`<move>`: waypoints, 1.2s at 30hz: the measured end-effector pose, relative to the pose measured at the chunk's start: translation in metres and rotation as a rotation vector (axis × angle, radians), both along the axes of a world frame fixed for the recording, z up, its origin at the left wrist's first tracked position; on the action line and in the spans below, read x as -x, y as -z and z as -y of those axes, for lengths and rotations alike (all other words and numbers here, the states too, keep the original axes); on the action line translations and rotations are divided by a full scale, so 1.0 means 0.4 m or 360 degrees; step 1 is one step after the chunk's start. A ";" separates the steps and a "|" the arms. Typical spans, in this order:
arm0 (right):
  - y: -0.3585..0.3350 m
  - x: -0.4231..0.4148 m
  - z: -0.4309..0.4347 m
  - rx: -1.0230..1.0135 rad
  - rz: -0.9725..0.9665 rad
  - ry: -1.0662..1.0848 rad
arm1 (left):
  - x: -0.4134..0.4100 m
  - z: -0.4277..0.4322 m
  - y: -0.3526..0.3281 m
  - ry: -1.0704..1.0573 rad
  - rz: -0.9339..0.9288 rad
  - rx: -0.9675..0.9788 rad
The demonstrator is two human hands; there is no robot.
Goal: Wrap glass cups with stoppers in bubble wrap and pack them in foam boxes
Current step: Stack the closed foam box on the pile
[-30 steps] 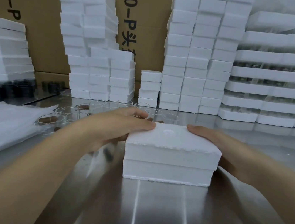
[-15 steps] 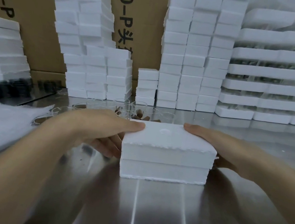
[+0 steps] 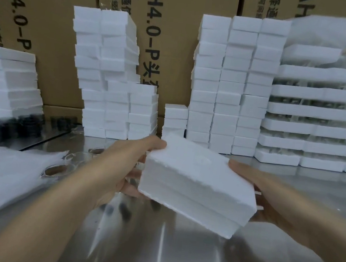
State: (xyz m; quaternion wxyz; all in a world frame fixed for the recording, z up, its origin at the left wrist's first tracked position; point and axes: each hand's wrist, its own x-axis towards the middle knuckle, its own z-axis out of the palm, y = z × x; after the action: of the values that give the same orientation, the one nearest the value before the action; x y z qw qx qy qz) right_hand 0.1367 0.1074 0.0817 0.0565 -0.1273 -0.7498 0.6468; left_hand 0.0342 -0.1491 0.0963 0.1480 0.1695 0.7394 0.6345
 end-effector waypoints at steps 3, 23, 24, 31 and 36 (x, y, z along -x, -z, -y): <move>0.004 -0.030 -0.013 0.0103 0.0026 -0.0136 | 0.082 -0.017 0.048 -0.0084 0.0006 -0.0178; 0.088 0.059 0.119 0.0688 -0.0466 0.0068 | -0.056 -0.166 0.050 -0.0137 0.0393 -0.0916; 0.087 0.062 0.130 0.0650 -0.0534 0.0123 | -0.057 -0.169 0.043 -0.0172 0.0405 -0.0946; 0.039 0.049 0.068 0.0225 -0.0569 0.0215 | -0.054 -0.101 0.006 0.0133 0.0163 -0.0861; 0.067 0.030 -0.085 -0.0594 -0.0516 0.0651 | 0.031 -0.079 -0.179 -0.0139 0.0259 -0.0824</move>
State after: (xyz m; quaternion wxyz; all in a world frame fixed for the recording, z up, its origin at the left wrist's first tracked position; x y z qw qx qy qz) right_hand 0.1248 0.1414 0.0551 0.3264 -0.1582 -0.7956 0.4853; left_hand 0.0216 -0.1175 0.1679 0.1312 0.1180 0.5449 0.8197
